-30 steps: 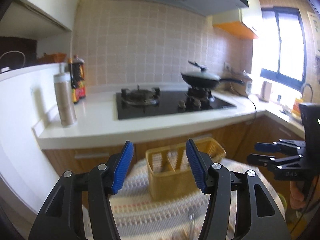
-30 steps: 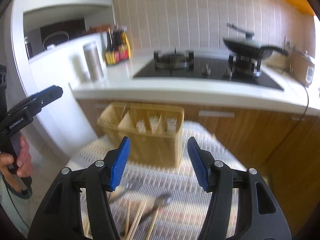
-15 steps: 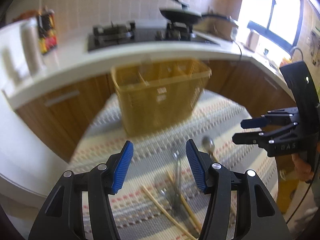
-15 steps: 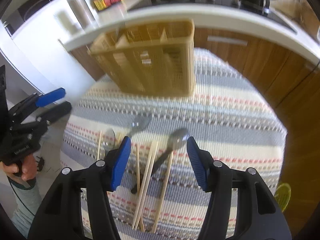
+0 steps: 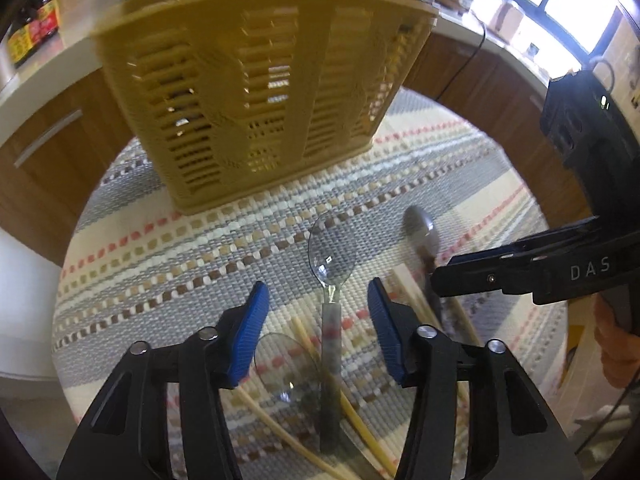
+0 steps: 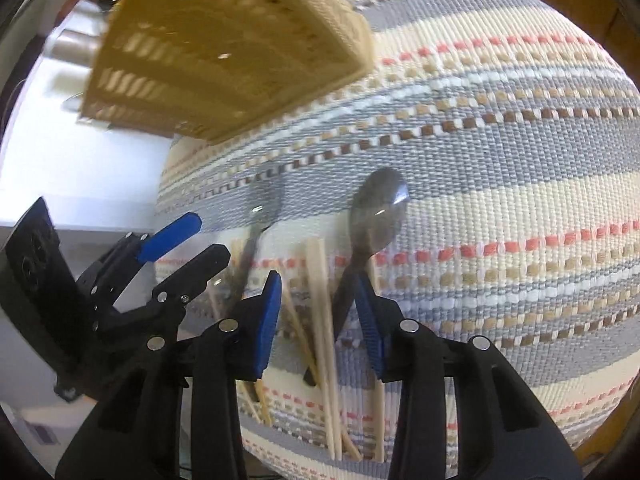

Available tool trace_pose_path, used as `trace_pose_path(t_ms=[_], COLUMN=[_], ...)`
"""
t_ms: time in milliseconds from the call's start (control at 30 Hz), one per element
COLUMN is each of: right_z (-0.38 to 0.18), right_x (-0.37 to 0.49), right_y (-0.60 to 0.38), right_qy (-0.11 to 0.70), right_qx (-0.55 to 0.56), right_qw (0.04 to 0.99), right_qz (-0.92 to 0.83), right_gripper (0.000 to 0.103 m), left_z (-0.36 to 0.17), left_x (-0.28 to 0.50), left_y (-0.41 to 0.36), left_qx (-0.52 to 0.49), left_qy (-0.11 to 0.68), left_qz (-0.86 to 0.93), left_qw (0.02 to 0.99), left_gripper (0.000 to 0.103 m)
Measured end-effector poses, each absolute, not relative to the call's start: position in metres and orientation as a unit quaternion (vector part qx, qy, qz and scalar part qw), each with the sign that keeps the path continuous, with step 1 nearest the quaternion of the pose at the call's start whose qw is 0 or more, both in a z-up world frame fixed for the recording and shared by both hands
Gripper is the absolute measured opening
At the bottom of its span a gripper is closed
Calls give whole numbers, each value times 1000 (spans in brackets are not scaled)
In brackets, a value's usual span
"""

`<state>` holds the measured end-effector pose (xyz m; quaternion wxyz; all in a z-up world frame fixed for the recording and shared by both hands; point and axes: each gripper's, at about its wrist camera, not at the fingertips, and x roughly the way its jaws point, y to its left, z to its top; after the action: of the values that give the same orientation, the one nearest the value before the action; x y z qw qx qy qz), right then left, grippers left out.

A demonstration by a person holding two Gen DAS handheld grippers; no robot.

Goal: Organize utensils
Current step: 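Grasp a metal spoon with the right tool while the left tool grasps a clear spoon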

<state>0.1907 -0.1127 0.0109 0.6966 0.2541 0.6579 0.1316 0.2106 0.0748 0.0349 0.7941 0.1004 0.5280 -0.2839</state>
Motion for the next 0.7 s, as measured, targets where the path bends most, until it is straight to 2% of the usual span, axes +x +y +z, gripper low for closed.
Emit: trace_pose_path(t_ms=[67, 267, 533, 700], right_z=[6, -3, -1, 8], right_x=[194, 194, 200, 209], right_y=[-109, -92, -59, -25], right_qy=[662, 670, 664, 656], right_qx=[250, 222, 174, 78], right_qw=[695, 701, 723, 747], right_qz=[125, 103, 83, 78], right_gripper=[31, 20, 19, 17], left_z=[30, 17, 9, 4], left_x=[212, 219, 220, 217], left_y=[71, 67, 59, 39], left_qx=[112, 124, 140, 184], left_qy=[529, 538, 543, 539], left_qz=[-277, -277, -278, -261], left_qw=[794, 786, 780, 780], left_gripper=[41, 40, 40, 40])
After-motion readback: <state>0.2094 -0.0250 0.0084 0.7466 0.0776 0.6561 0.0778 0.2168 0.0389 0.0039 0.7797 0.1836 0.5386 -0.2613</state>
